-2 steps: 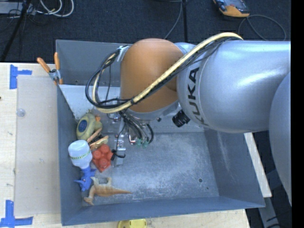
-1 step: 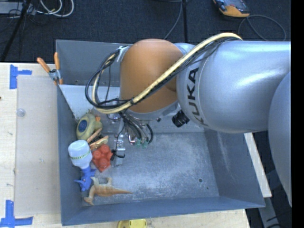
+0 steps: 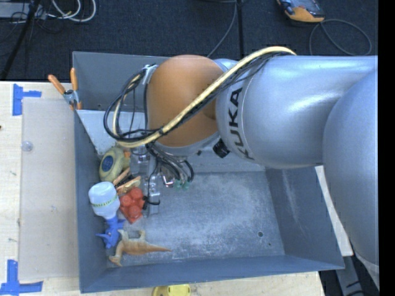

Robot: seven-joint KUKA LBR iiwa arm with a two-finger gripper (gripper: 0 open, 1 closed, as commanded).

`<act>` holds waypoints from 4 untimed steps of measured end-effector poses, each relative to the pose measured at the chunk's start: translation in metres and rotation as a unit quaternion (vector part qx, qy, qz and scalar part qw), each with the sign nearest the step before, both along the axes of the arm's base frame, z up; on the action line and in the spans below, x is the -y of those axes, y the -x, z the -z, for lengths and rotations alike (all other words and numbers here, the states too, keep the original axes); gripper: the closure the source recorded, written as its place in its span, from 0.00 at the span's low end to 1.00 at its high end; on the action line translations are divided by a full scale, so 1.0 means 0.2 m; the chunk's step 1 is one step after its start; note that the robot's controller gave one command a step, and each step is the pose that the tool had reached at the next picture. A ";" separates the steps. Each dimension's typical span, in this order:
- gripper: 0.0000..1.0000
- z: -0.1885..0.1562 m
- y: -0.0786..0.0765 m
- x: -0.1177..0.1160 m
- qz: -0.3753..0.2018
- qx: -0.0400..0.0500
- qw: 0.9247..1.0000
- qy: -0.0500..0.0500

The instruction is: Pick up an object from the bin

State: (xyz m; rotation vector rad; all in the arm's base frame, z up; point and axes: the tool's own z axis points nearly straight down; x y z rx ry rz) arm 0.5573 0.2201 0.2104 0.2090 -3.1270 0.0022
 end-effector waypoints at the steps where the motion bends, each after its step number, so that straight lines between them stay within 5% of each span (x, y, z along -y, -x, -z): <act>1: 1.00 0.28 0.33 -0.05 0.045 0.003 0.999 -0.001; 2: 0.00 0.28 0.33 -0.05 0.047 0.003 0.999 0.000; 3: 0.00 0.28 0.33 -0.05 0.047 0.003 0.999 0.000; 4: 1.00 0.65 0.33 -0.09 0.072 0.000 0.997 0.000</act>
Offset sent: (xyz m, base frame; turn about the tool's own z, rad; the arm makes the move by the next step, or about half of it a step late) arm 0.0000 0.0000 0.0000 0.0000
